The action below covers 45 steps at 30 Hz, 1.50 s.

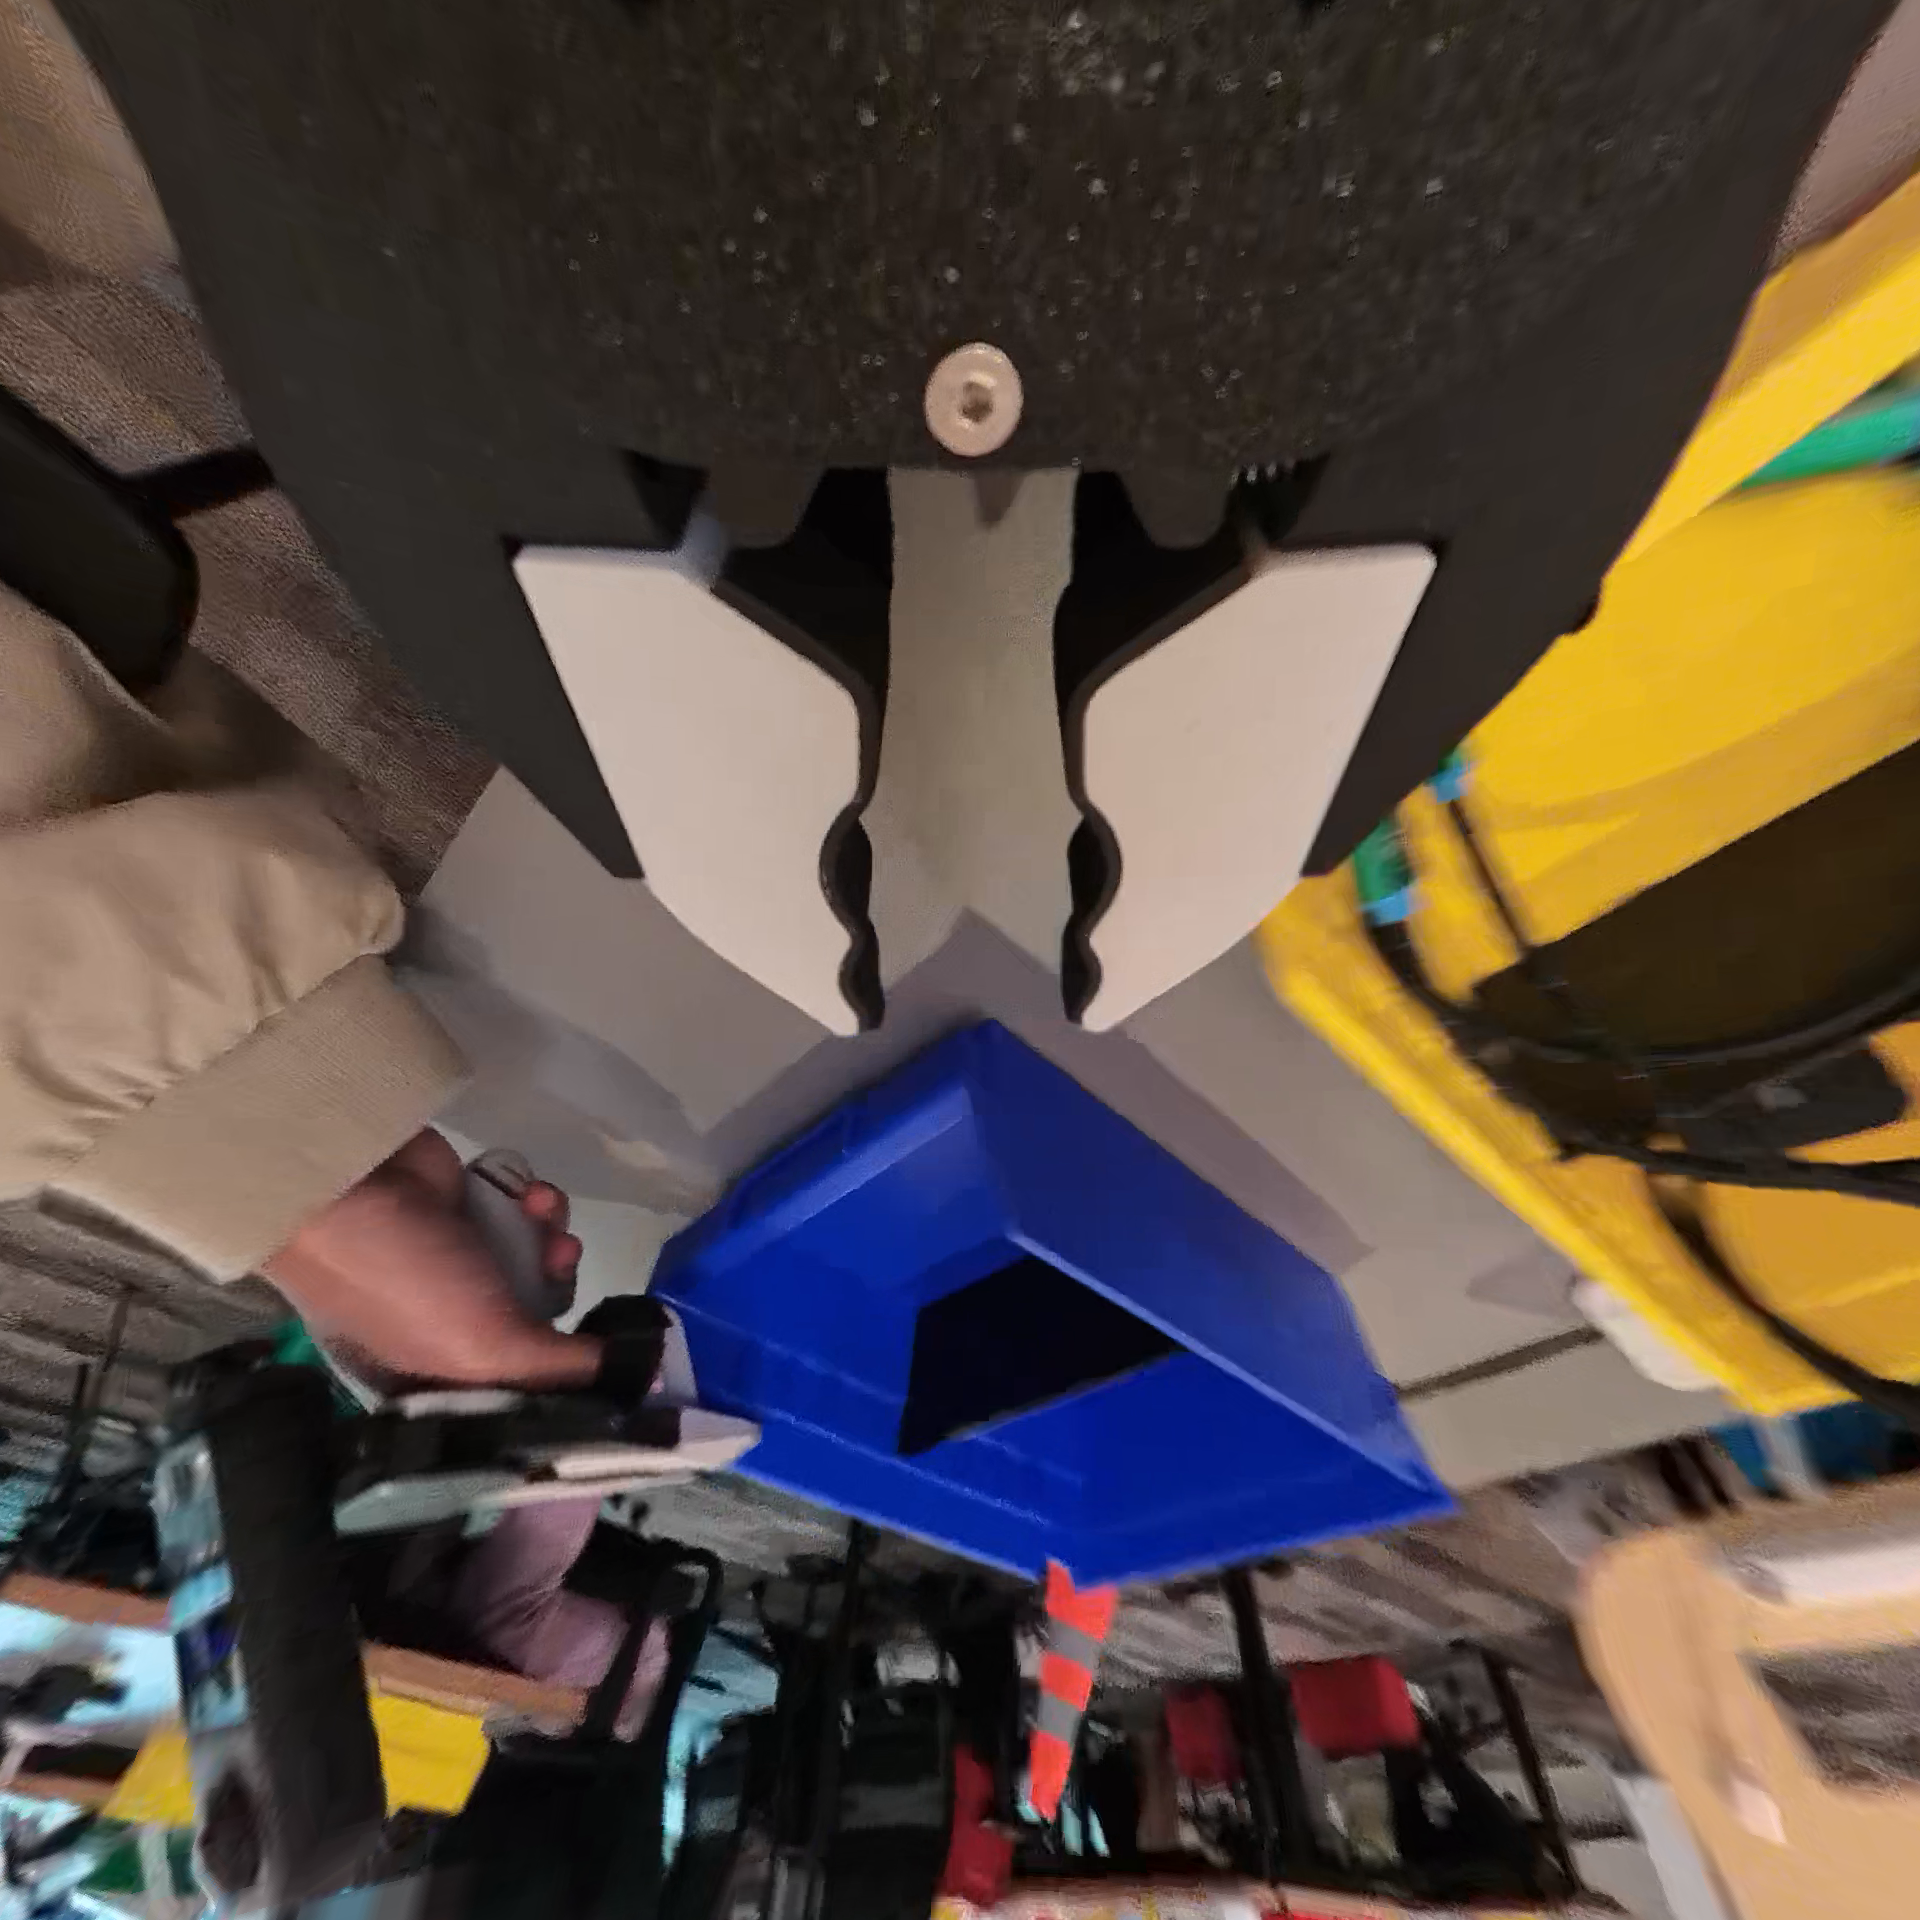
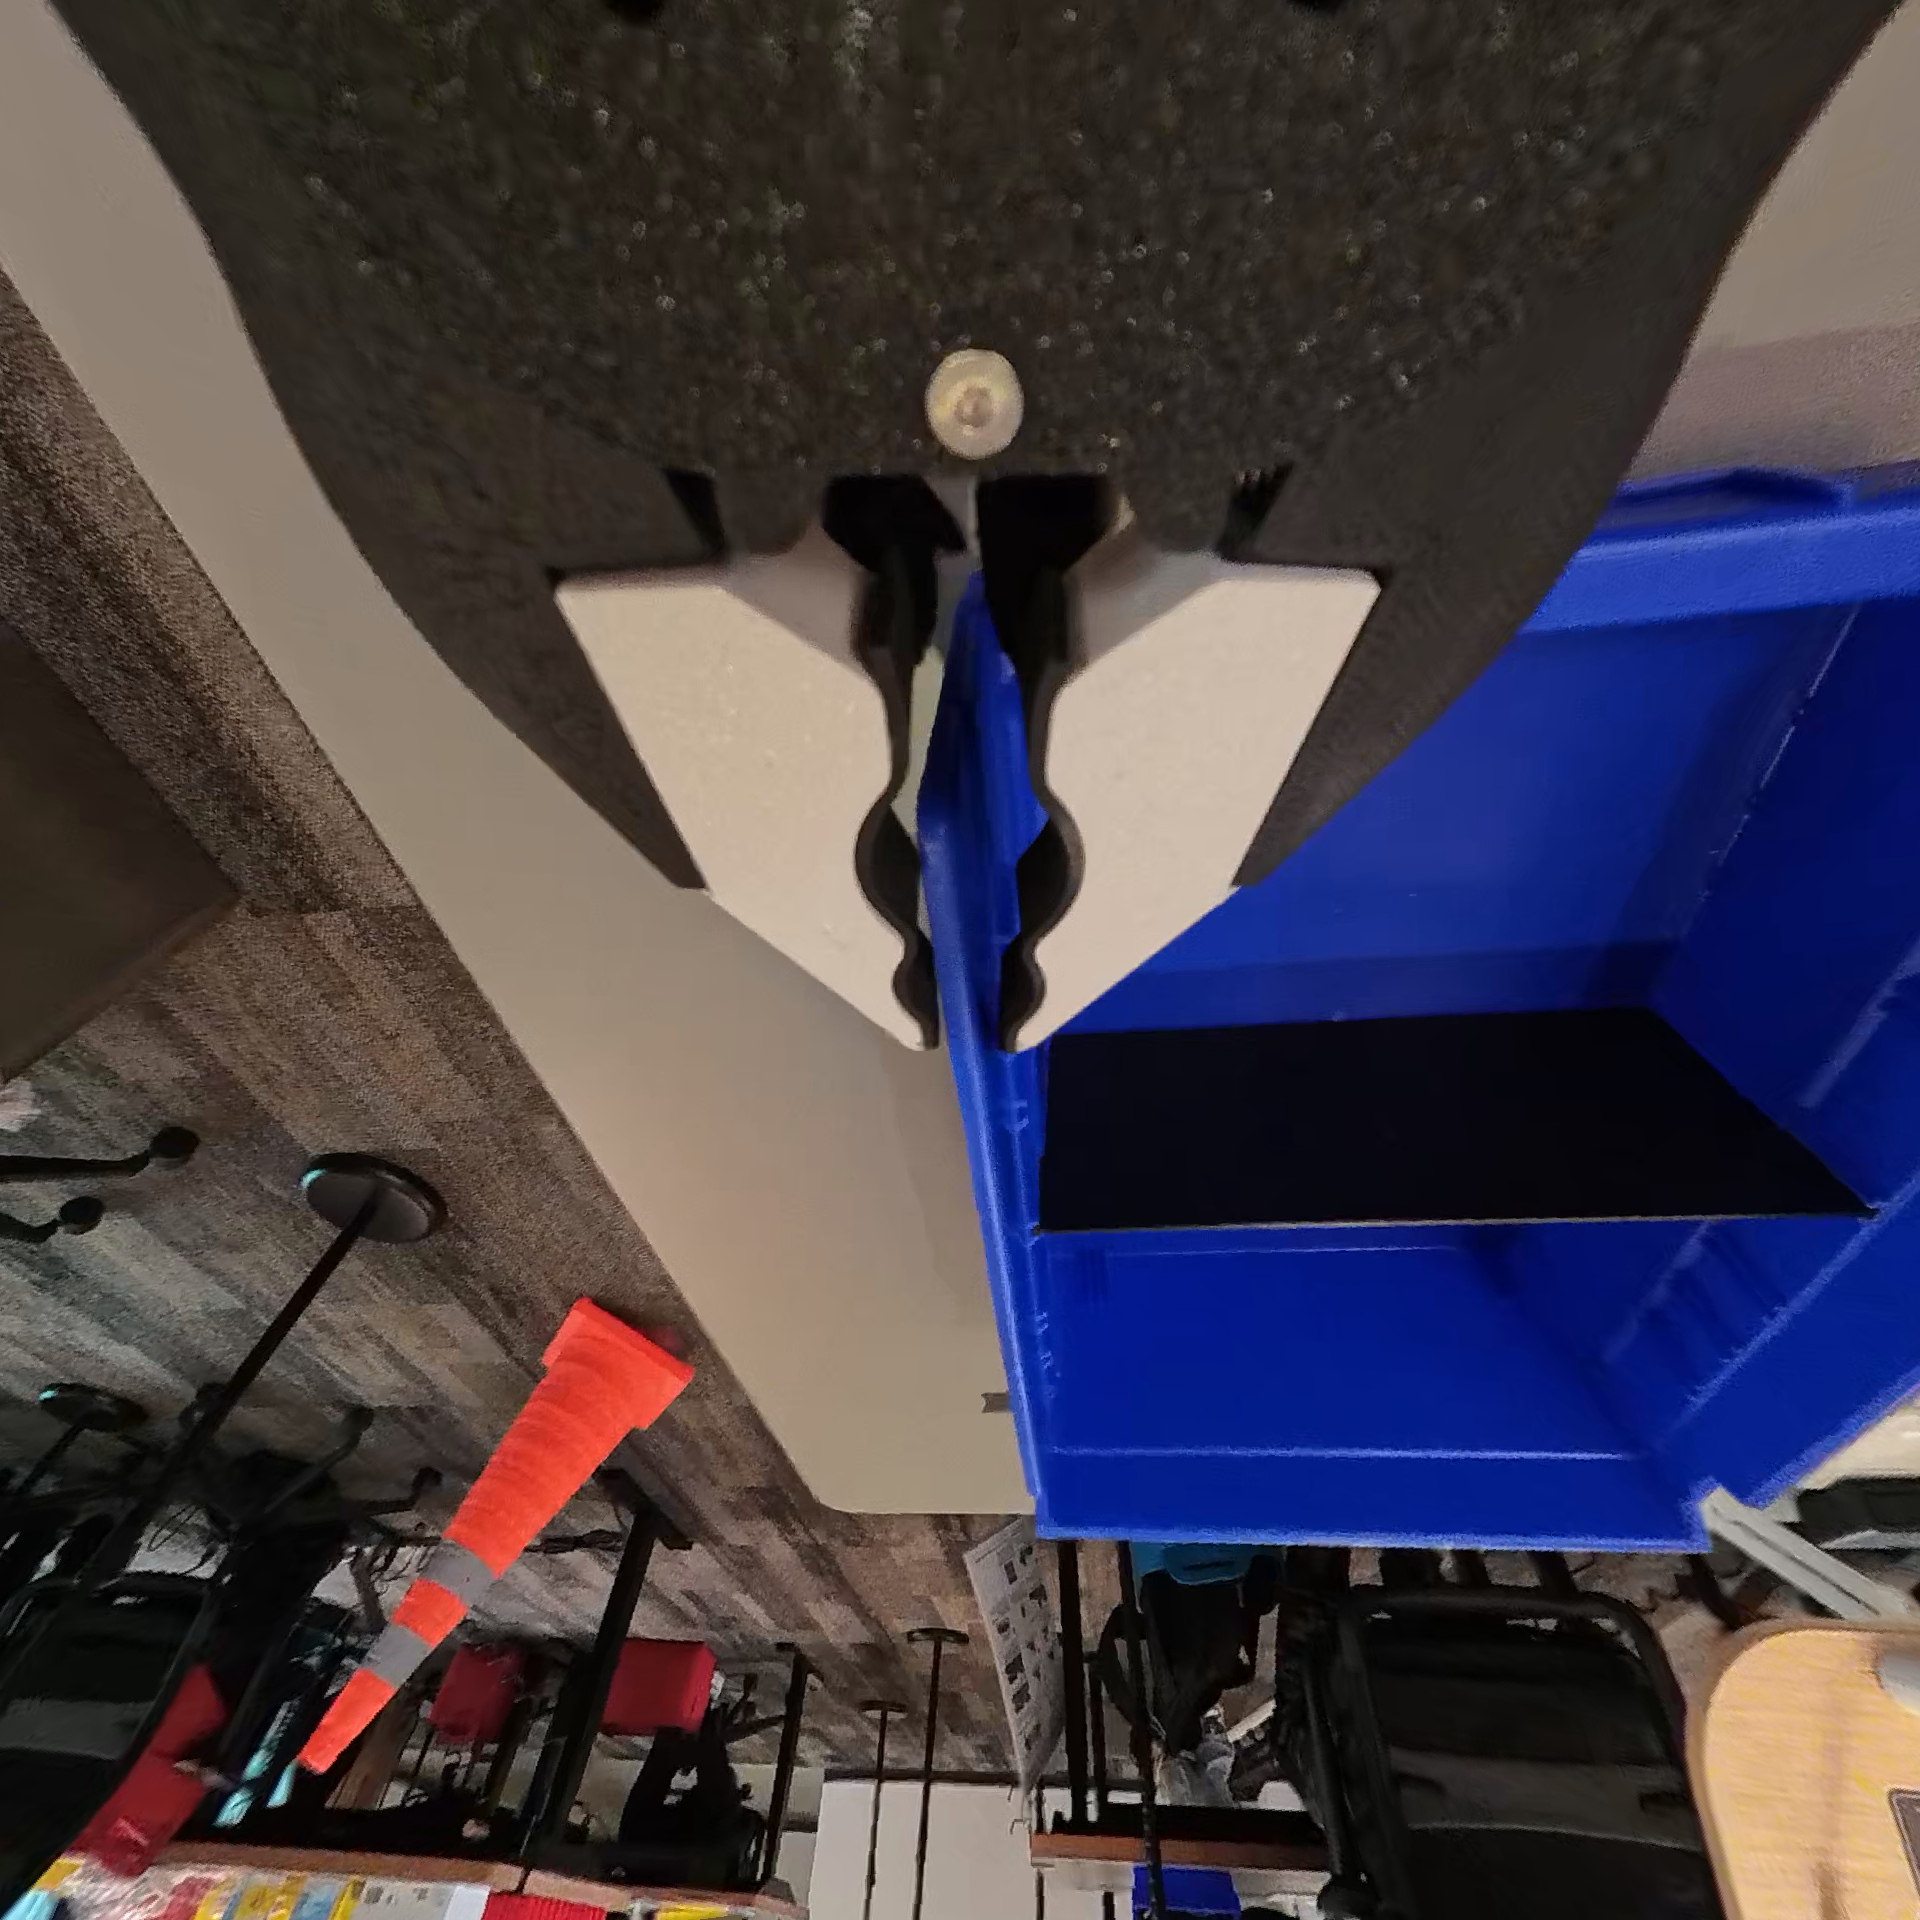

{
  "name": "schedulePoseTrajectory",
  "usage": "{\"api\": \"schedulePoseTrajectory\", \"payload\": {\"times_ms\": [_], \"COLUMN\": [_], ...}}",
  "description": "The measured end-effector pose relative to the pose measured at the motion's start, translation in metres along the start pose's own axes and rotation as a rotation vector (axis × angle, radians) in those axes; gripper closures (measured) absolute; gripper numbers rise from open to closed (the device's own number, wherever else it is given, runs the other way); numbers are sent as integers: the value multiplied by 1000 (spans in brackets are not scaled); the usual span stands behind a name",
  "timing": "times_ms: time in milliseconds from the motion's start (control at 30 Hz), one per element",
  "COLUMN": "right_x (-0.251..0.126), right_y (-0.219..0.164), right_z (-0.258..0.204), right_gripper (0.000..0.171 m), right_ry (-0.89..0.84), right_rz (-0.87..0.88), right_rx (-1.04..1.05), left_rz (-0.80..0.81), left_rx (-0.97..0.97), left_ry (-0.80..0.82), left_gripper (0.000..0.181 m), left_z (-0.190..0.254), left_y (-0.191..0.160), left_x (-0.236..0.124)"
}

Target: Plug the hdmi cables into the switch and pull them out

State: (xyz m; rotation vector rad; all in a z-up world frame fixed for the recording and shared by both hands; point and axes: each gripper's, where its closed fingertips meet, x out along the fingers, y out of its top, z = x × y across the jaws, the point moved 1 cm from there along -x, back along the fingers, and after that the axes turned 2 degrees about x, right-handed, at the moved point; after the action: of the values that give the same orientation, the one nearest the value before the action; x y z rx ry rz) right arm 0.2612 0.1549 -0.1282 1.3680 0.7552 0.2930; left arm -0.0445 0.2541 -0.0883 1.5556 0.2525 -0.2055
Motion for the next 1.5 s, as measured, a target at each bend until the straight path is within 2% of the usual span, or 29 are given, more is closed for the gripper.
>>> {"api": "schedulePoseTrajectory", "payload": {"times_ms": [67, 133, 233, 300, 400, 467, 567, 633, 733, 767, 800, 833, 933, 1033, 1100, 1167, 1233, 1400, 1500], "right_x": [-12, -33, -70, -91, -111, -110, -97, -87, -79, -74, -70, -68, -66, -69, -72, -75, -81, -87, -92], "right_y": [17, 44, 80, 88, 64, 36, -6, -30, -42, -42, -42, -42, -41, -39, -35, -27, -16, -13, -4], "right_z": [-2, -12, -66, -129, -227, -268, -304, -319, -332, -330, -325, -324, -323, -328, -333, -346, -362, -432, -480], "right_gripper": [142, 131, 130, 128, 121, 117, 116, 117, 126, 133, 147, 150, 156, 158, 158, 158, 169, 169, 169], "right_ry": [-27, -40, 79, 266, 523, 559, 546, 528, 504, 462, 405, 390, 361, 318, 319, 334, 303, 342, 356], "right_rz": [72, 167, 320, 367, 300, 211, 74, -42, -78, -77, -71, -59, -61, -62, -64, -57, 1, -17, 39], "right_rx": [-9, -16, -15, -23, -20, -45, -80, -55, -14, -12, -13, -19, -29, -21, 17, 86, 97, 118, 101], "left_rz": [71, 124, 189, 121, 27, -36, -100, -117, -133, -138, -137, -135, -154, -170, -148, -127, -118, -105, -66], "left_rx": [-12, -35, -64, -115, -150, -160, -191, -221, -253, -260, -267, -270, -248, -110, -90, -93, -123, -131, -109], "left_ry": [96, 270, 599, 597, 539, 506, 466, 465, 465, 459, 455, 458, 470, 542, 553, 565, 589, 699, 766], "left_gripper": [145, 139, 129, 123, 118, 119, 126, 132, 141, 147, 163, 171, 174, 176, 177, 177, 178, 178, 179], "left_z": [-37, -90, -172, -194, -200, -197, -198, -202, -206, -207, -208, -211, -217, -224, -230, -243, -259, -304, -337], "left_y": [11, 13, -8, -30, -52, -65, -79, -84, -90, -92, -93, -93, -94, -89, -81, -75, -75, -75, -75], "left_x": [-39, -74, -122, -121, -106, -96, -88, -87, -87, -85, -84, -84, -84, -88, -93, -104, -120, -177, -212]}}
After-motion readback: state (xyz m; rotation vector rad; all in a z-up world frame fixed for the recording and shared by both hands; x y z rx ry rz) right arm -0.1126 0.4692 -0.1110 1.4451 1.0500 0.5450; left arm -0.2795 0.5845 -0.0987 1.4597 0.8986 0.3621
